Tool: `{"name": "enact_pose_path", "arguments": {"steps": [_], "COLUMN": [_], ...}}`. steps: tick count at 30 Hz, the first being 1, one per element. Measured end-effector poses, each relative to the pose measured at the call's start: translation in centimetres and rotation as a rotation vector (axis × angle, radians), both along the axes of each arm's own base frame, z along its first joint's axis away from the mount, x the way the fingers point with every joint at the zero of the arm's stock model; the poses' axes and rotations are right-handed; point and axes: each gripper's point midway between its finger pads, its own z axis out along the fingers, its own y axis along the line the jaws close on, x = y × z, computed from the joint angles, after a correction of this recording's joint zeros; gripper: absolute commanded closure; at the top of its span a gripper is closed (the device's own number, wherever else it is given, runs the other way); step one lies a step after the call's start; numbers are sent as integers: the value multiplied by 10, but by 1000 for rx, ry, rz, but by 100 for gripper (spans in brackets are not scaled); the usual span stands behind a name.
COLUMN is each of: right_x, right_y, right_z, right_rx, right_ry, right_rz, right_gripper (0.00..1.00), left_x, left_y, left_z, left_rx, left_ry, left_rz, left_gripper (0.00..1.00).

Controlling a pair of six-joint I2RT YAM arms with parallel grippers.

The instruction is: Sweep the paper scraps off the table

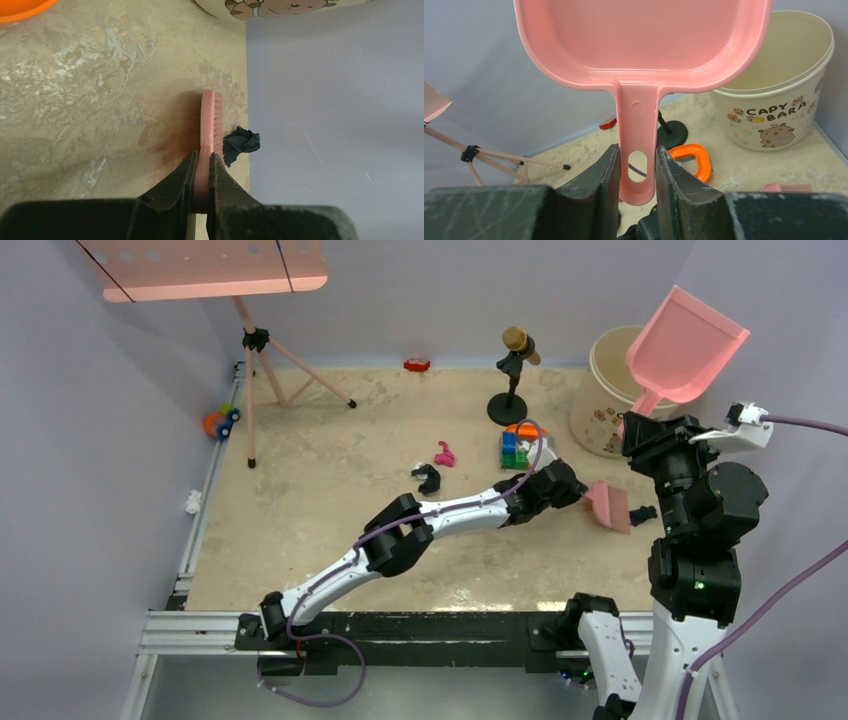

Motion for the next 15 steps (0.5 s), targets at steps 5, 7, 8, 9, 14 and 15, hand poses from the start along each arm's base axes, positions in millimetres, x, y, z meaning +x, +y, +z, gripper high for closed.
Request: {"name": "enact_pose_path", "arguments": {"steps": [5, 7, 8, 9, 14, 15], "right_x": [1, 2, 3, 4, 5, 6], "right_y": [-1, -2, -2, -3, -4, -5], "right_z": [-1, -2, -3, -4, -5, -6], "right_rx": [-2, -4, -5, -7, -12, -13], "right_ry": [5, 10, 15, 17, 24, 27], "right_rz": [-5, -8, -9, -9, -16, -18], "right_gripper": [100, 100, 100, 100, 100, 100], "left_x": [-4, -5, -6, -7, -15, -17], "left_y": [28, 45, 55, 64, 123, 137], "left_z": [5, 17, 25, 34, 69, 73], "left_rx": [93, 143, 169, 194, 351, 382], "left_ry": [-38, -67, -82, -101, -172, -179], "left_rz": [9, 19, 24, 28, 48, 56], "left_gripper": [100, 100, 100, 100, 100, 100]}}
